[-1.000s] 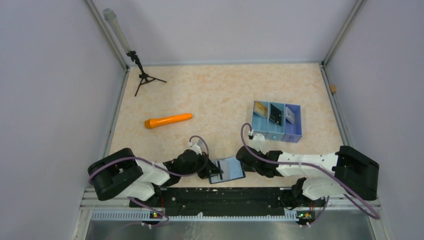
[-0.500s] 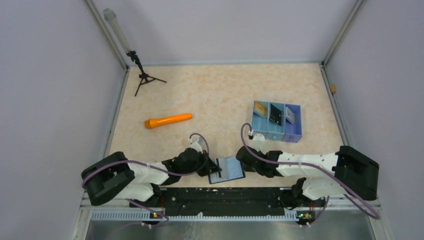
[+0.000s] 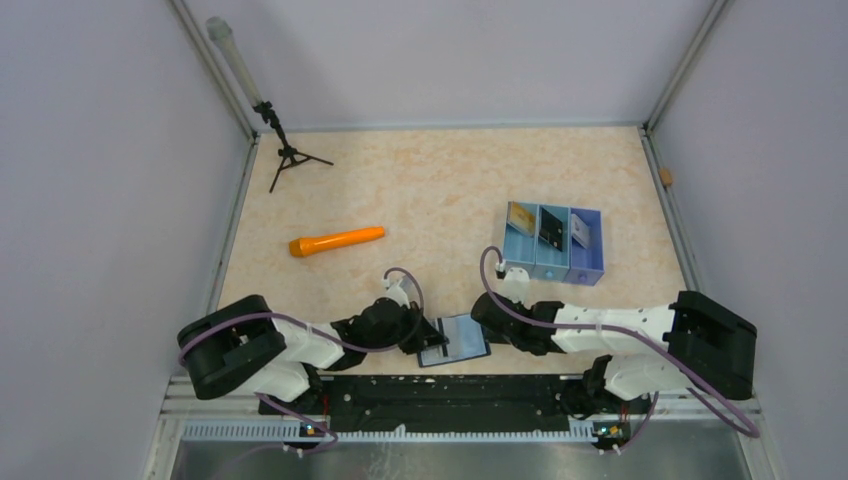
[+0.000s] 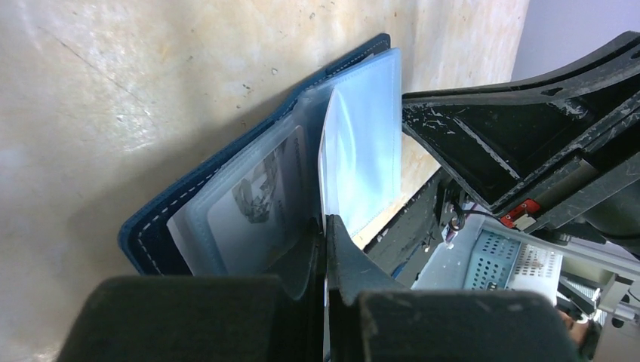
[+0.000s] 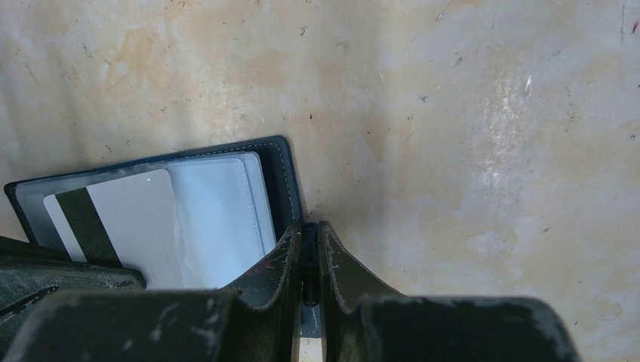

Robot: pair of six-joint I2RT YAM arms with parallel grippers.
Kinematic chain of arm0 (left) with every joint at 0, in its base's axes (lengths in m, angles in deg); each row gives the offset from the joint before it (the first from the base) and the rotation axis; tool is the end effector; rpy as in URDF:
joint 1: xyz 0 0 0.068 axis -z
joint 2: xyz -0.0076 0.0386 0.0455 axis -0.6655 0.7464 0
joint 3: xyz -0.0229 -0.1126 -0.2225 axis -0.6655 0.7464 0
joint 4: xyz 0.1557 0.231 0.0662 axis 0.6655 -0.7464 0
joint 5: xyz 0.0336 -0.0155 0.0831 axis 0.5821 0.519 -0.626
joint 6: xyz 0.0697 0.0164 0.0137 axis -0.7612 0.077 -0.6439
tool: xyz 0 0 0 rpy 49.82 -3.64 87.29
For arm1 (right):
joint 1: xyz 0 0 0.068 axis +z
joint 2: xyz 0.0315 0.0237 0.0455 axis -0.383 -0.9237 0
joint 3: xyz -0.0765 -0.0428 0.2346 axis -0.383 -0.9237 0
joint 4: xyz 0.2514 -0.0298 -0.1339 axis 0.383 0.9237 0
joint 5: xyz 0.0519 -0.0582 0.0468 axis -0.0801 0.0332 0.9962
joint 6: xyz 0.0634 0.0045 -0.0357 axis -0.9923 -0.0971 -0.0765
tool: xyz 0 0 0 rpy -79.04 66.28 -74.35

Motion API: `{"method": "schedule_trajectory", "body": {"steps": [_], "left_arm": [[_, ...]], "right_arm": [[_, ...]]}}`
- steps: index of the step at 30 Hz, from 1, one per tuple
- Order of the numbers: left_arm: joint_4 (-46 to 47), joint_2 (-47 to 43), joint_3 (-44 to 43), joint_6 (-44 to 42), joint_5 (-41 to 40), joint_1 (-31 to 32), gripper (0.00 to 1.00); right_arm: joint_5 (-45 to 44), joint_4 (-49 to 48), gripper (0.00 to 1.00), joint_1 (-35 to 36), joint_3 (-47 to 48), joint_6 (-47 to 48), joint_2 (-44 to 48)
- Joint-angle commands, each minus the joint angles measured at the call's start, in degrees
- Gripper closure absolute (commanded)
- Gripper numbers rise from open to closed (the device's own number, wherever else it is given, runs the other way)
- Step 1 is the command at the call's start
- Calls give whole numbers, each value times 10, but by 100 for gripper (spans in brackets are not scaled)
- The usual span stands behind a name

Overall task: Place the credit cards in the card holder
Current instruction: Insert the credit card into the card holder.

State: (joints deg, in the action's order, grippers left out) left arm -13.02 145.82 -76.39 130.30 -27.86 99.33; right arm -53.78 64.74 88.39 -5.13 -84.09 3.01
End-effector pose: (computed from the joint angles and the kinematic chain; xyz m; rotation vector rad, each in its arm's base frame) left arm 0.1243 -0.2087 0.0502 -0.2021 2.4650 -1.3142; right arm 0.1274 0.2198 0.0887 0.0831 2.5165 0.3205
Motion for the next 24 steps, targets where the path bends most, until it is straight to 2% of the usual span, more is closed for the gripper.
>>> {"method": "schedule_trajectory", "body": {"steps": [1,13,24], "left_arm": [[-25,20,2,7,-9,17,100],[-42,2,34,69,-43,32,100],[-62,-11,39,88,-59,46,100]], "right_arm": [[23,27,100,9,-13,0,-35],[19,31,100,13,-13,-2,-31],[17,37,100,14,-12,-5,-30]]}}
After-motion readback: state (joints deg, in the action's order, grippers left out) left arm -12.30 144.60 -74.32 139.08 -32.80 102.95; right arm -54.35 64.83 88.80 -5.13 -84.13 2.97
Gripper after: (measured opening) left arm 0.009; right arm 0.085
